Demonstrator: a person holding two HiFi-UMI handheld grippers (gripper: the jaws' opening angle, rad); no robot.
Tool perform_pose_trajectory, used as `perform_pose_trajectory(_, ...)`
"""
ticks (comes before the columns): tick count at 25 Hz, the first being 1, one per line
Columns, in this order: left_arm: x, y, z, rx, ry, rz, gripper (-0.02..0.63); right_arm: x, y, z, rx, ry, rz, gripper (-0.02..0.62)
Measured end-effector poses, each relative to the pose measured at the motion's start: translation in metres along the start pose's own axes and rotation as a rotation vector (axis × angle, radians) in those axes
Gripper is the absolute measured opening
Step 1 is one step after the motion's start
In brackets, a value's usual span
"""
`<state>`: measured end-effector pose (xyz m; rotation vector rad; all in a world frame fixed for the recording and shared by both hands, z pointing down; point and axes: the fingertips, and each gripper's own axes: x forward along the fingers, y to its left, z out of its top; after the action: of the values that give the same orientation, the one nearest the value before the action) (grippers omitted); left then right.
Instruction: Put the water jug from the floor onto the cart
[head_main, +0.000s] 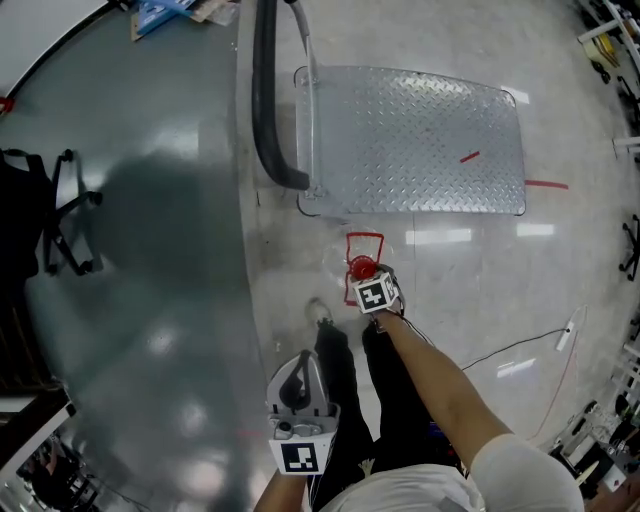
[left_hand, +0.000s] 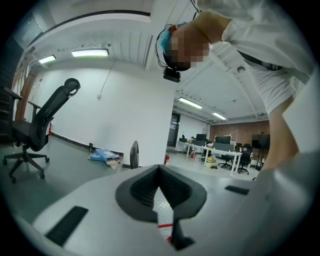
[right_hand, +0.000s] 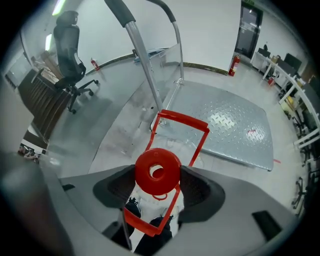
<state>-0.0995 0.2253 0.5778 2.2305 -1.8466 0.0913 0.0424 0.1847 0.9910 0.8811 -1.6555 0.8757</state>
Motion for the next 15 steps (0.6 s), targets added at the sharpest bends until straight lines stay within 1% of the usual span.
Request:
perform_pose_trajectory(3,-0.001,-0.002,0.002,-0.003,0.002,0.009,0.003,-0.004,0.001,-0.005,0.004,0.03,-0.005,0.277)
perform_pose_trajectory(6,-0.001,-0.005,0.012,0.001,-0.009,0.014,0.003,-0.023,0.0,-0.004,-0.003,0.037,0.003,0.276)
perform_pose_trajectory(9,-0.003,-0.011,0.028,0.006,-0.033,0.03,0.003,-0.057,-0.002,-0.003,-0.014,0.036,0.02,0.275)
perform_pose_trajectory(11,-0.004,-0.017,0.046,0.021,-0.06,0.046,0.003,-0.089,-0.003,-0.005,-0.031,0.039,0.04,0.275)
perform_pose_trajectory(13,0.001,-0.024,0.065,0.035,-0.089,0.06,0.003,-0.12,-0.01,0.007,-0.061,0.029,0.055,0.275)
perform_pose_trajectory(15,0.015,-0.03,0.083,0.044,-0.126,0.071,0.003,-0.146,-0.023,0.035,-0.09,-0.003,0.06,0.275)
